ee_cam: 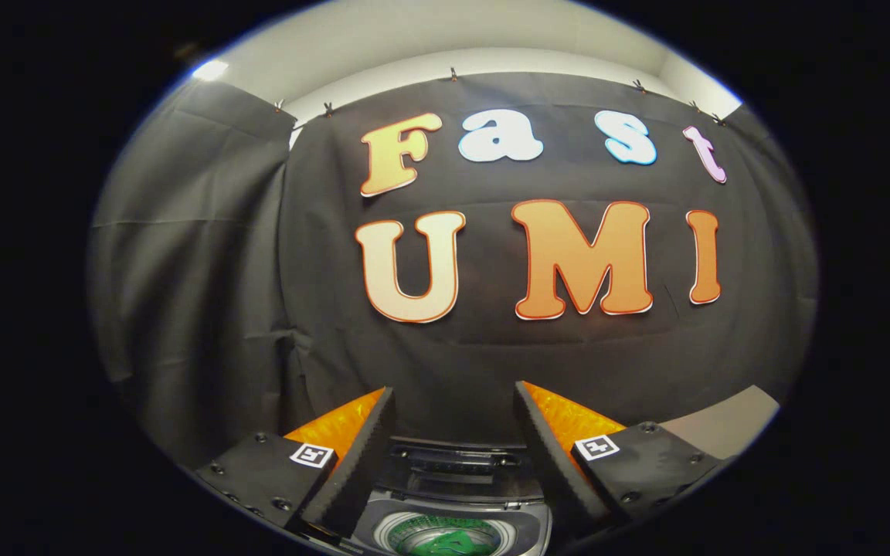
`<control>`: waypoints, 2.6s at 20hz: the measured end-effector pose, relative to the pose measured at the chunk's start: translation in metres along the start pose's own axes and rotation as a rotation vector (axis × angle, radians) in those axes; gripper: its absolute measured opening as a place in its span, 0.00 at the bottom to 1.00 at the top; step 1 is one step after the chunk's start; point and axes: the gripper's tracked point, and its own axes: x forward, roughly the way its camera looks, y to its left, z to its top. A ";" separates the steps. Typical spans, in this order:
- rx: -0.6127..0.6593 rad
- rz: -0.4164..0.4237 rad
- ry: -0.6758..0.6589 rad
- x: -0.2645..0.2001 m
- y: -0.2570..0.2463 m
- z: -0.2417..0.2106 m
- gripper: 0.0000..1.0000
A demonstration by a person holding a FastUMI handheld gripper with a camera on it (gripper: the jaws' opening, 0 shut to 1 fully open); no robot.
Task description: Put the clothes into the washing machine and then close the washing machine lid.
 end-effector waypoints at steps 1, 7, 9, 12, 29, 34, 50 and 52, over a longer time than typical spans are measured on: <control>0.001 -0.005 0.015 0.021 -0.006 -0.006 0.98; 0.050 -0.039 0.210 0.127 -0.040 -0.090 0.98; 0.087 -0.064 0.274 0.153 -0.050 -0.113 0.98; 0.096 -0.100 0.342 0.175 -0.060 -0.143 0.98; 0.068 -0.096 0.322 0.138 -0.048 -0.178 1.00; 0.063 -0.098 0.296 0.109 -0.041 -0.182 1.00; 0.017 -0.041 0.283 -0.019 -0.007 -0.247 0.99; 0.023 -0.031 0.287 -0.029 -0.002 -0.245 0.99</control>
